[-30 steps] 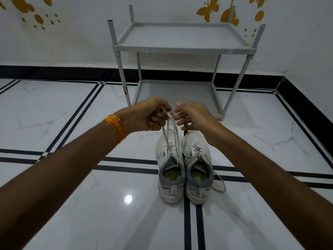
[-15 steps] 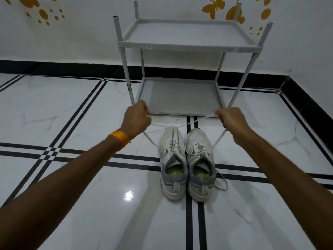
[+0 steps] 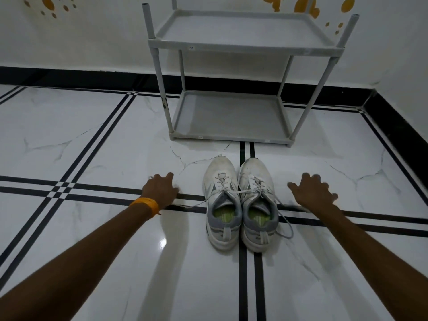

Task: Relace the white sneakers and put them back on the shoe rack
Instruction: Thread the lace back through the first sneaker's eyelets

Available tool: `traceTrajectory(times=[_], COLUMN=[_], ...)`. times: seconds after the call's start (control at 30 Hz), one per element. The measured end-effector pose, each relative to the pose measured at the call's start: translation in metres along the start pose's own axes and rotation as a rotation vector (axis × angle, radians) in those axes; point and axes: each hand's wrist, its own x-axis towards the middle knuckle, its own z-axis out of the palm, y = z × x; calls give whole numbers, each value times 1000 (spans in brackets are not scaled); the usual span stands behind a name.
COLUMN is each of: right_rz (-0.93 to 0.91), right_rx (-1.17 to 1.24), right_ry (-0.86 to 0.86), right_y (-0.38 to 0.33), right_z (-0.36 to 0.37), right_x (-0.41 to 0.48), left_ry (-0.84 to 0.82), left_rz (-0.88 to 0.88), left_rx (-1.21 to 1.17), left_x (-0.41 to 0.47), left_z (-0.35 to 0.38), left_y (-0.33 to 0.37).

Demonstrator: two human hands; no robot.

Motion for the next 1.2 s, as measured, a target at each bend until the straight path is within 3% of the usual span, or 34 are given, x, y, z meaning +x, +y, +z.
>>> traceTrajectory(times=[0.07,0.1,0.17,0.27,0.37,0.57,0.87,1.0,1.1,1.2], right_rz=[-256,-402,-616,-741,-720,-825,-622,-584,-567,-428], right_rx=[68,198,362,242,314,257,265,383,745,1082], right_ry=[144,131,-58,-139,-32,-94,16,-161,-446,-565], right_y=[-28,-45,-76,-97,-93,-86,-73,-75,-87,-102], right_z=[-7,-8,-5,15,18,20,31,14,5,5], right_x=[-14,-25,-50,-70,-61,-54,-47,-50,-63,-66], left_ry=[133,142,60,25,69,117,49,69,84,97], left_rz=[143,212,266,231,245,240,133,79,87,113], left_rx=[-116,-230,-438,-563,-616,-656,-807,-904,-916,-881], left_x=[-3,-9,-23,-30,-28,-26,-26,-32,-32,-30], left_z=[0,0,4,13,12,21,33,40,43,44], left_y=[26,42,70,85,80,77,69,69,67,67])
